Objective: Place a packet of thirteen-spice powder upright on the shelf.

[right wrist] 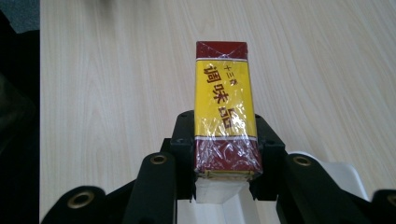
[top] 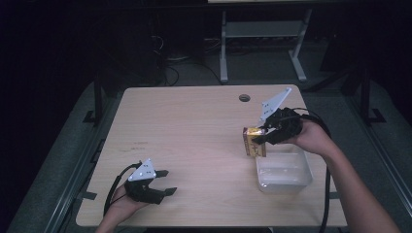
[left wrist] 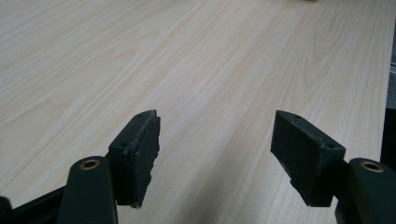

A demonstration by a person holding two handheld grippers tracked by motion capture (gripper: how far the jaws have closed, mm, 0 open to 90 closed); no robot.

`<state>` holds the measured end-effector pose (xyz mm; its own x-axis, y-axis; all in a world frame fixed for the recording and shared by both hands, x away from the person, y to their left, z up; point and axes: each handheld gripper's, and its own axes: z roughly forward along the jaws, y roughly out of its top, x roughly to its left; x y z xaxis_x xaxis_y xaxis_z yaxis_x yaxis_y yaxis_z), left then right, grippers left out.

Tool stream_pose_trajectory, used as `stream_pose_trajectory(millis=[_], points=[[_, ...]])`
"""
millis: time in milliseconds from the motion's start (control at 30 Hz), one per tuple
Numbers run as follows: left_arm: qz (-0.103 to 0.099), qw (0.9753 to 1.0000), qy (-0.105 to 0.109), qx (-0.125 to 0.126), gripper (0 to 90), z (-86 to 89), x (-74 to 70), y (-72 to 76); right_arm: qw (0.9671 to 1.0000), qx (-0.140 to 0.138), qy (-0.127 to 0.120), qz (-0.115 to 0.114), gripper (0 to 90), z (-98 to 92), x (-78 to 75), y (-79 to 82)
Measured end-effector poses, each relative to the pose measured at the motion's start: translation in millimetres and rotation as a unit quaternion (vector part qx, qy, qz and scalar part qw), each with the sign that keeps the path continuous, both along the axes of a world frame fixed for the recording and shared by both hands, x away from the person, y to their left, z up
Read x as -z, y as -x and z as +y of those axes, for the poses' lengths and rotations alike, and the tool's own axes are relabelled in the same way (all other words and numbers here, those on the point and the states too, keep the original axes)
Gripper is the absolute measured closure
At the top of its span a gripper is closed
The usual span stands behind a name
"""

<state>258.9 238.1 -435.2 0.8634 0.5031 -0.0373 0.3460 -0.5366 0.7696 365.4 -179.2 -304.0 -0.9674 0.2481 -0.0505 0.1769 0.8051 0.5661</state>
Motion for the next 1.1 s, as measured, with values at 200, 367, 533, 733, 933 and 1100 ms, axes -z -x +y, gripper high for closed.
stream_pose_trajectory(millis=[200, 367, 533, 733, 933, 1100], points=[[0.001, 1.0, 0.004, -0.003, 31.9, 1.0, 0.1, -0.5, 0.9999, 0.013, 0.005, -0.009, 67.5, -8.7, -4.6, -4.7], [-0.001, 1.0, 0.004, -0.004, 31.9, 2.0, -0.4, -0.7, 0.9994, 0.027, 0.018, -0.008, 67.4, -17.4, -2.9, -11.5], [0.0, 1.0, 0.005, -0.005, 31.9, 2.8, -0.1, -1.5, 0.999, 0.038, 0.024, -0.006, 67.4, -23.8, 1.0, -17.5], [0.0, 1.0, 0.006, -0.006, 32.0, 3.3, -0.3, -1.3, 0.9988, 0.044, 0.022, 0.0, 67.4, -26.9, 6.4, -21.4], [-0.001, 1.0, 0.007, -0.004, 31.9, 3.5, 0.1, -1.2, 0.9983, 0.051, 0.025, 0.012, 67.3, -28.5, 18.9, -23.9], [0.0, 1.0, 0.006, -0.003, 31.9, 2.8, 0.3, -1.6, 0.9975, 0.062, 0.026, 0.019, 67.3, -32.3, 31.0, -26.3]])
